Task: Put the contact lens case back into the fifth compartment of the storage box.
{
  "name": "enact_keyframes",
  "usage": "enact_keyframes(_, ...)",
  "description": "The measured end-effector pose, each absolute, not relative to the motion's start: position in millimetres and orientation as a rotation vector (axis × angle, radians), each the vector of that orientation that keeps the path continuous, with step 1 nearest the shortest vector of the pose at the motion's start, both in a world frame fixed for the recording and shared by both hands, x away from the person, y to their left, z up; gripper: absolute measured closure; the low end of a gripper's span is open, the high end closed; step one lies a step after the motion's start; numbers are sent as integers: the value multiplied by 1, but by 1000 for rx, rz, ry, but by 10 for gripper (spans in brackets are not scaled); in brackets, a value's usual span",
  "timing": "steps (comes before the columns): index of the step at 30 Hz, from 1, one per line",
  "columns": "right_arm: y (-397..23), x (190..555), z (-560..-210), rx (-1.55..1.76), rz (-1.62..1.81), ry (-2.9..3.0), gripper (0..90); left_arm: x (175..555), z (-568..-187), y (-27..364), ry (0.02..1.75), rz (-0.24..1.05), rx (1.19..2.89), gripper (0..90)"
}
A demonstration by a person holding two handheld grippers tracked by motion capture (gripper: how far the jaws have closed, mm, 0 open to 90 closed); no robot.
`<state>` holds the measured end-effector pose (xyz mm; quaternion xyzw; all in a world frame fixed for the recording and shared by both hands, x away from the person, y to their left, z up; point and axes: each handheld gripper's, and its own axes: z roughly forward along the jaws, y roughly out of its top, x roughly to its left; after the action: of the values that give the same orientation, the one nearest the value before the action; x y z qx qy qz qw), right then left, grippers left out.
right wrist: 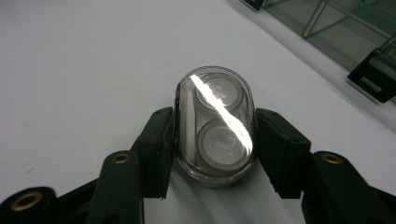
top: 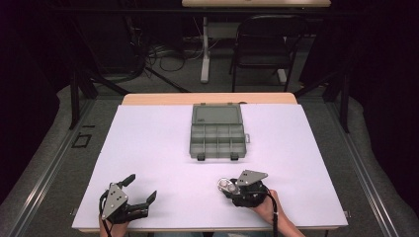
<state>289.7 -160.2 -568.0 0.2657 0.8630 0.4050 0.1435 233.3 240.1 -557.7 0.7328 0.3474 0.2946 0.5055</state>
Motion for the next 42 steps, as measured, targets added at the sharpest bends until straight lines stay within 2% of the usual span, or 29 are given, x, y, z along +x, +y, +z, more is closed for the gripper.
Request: enact_keyframes(42,-176,286,-539,753,1222,2385,493,233,-556,239,830,725,1779,104)
